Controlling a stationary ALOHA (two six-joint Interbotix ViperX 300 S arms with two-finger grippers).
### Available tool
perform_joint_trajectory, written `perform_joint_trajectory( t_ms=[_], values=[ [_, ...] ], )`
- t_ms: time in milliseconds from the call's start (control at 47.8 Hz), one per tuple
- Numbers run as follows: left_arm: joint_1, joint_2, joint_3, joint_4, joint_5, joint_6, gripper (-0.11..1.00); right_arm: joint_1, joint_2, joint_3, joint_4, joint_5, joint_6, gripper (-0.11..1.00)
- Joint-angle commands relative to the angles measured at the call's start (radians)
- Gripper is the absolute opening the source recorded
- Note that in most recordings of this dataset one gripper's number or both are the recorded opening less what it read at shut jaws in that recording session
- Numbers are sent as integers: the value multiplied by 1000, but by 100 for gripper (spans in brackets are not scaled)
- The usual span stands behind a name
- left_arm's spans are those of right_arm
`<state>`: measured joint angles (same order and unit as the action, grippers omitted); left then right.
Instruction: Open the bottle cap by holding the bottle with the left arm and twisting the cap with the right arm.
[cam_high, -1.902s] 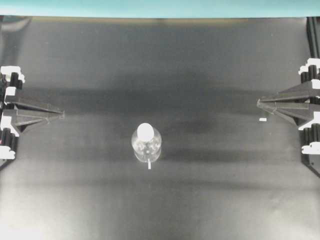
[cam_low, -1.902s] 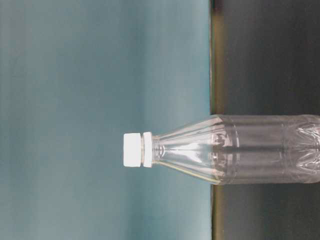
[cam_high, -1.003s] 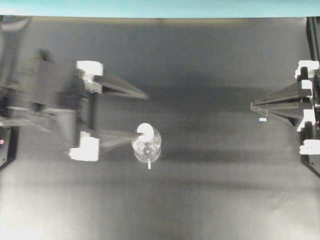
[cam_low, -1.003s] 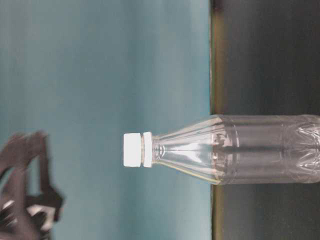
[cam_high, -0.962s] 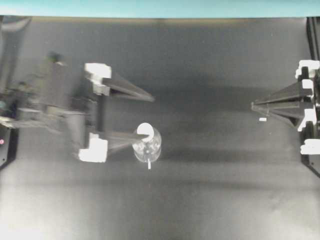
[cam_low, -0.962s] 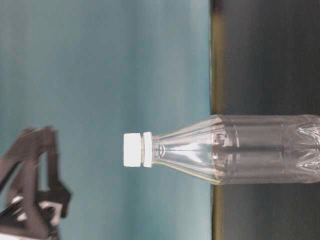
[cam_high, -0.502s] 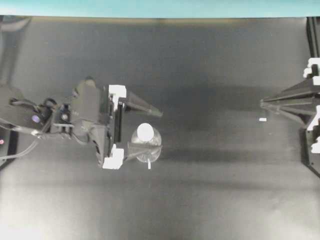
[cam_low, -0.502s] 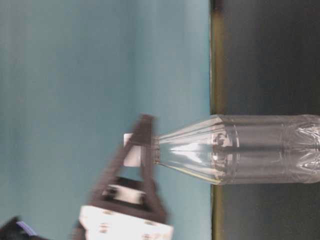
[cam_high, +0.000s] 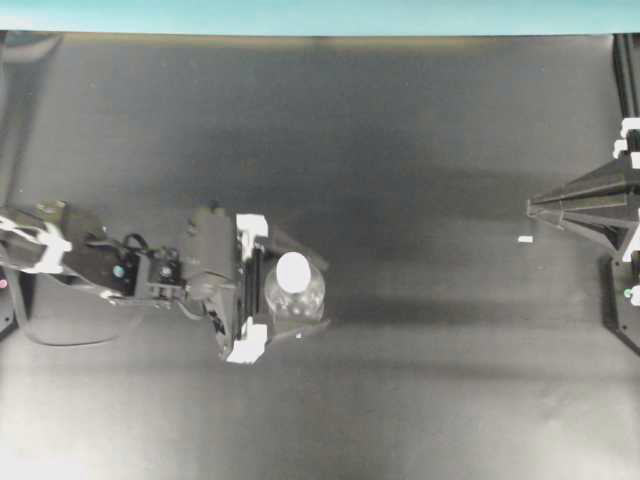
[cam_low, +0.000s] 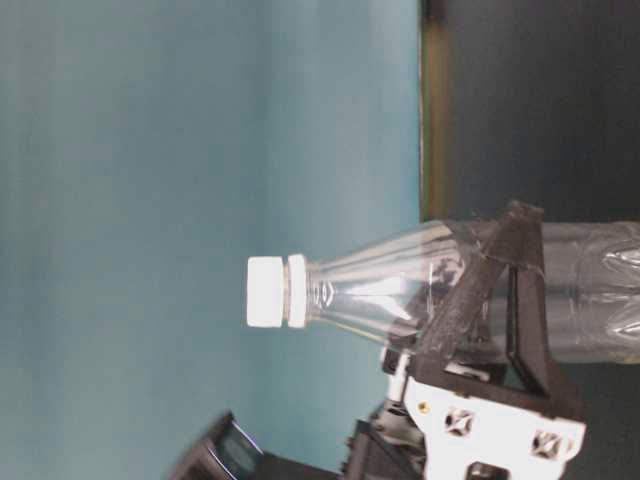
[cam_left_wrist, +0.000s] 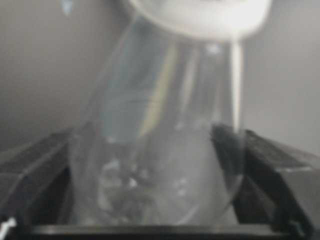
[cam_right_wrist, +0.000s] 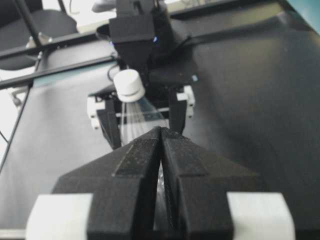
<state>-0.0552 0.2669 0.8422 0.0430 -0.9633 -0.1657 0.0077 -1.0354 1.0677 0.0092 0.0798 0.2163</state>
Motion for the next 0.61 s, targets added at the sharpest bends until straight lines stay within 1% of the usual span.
perform_joint_trajectory(
  t_ms=[0, 167, 334, 439, 585],
  values=[
    [3, 15, -11, 2, -6, -2, 98, -8, 8, -25, 3, 5, 20, -1],
    [11, 17, -6, 2, 9, -2, 98, -5, 12, -26, 2, 52, 64, -1],
    [6, 23, 0, 3, 41, -3, 98, 9, 31, -46, 3, 161, 123, -1],
    [8, 28, 3, 3, 44, -3, 98, 20, 41, -61, 3, 198, 127, -1],
    [8, 44, 5, 2, 57, -3, 98, 25, 51, -78, 3, 218, 129, -1]
  ],
)
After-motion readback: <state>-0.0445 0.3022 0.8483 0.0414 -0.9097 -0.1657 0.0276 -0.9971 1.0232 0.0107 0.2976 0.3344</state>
